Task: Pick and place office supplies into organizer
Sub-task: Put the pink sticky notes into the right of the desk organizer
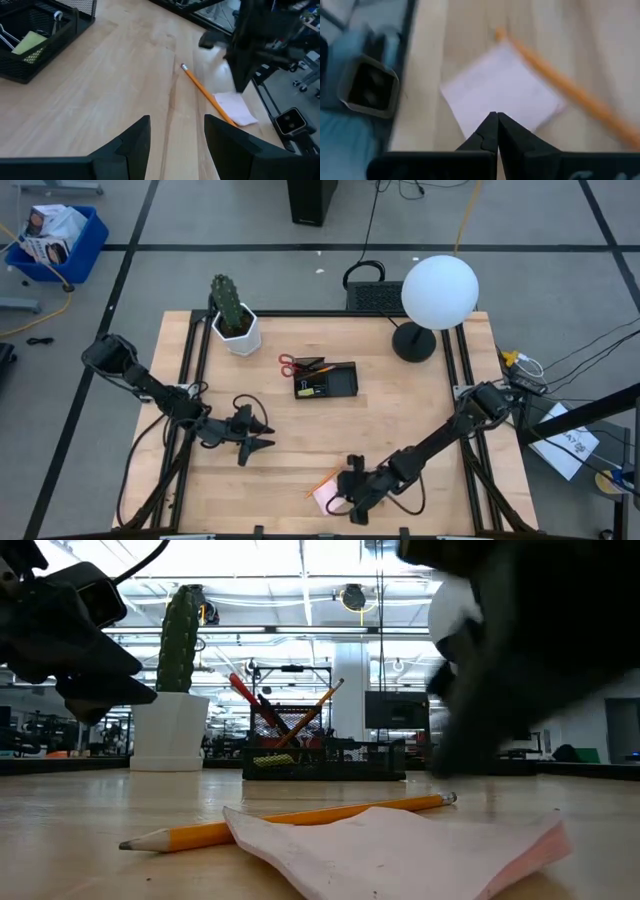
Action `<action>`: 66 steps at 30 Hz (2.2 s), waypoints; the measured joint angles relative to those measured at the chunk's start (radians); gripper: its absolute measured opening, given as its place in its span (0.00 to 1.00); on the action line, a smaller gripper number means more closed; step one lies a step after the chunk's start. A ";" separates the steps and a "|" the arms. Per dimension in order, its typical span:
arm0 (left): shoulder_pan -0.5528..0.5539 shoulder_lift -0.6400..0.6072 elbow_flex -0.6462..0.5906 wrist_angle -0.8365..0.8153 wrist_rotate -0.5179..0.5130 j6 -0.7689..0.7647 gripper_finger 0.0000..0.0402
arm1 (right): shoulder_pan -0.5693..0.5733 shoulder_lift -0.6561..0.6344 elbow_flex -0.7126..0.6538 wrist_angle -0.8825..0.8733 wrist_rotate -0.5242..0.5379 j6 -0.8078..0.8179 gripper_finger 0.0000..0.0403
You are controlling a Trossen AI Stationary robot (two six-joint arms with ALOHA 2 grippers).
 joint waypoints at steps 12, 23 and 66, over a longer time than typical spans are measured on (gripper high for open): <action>0.003 0.000 0.000 -0.011 0.003 0.003 0.47 | 0.002 0.050 0.004 -0.186 -0.090 0.231 0.00; 0.003 0.000 0.000 -0.036 0.010 -0.016 0.47 | 0.002 -0.089 0.001 -0.644 -0.031 0.408 0.00; 0.007 0.000 0.000 -0.053 -0.020 -0.022 0.47 | -0.271 -0.336 -0.046 -0.666 -0.247 0.010 0.38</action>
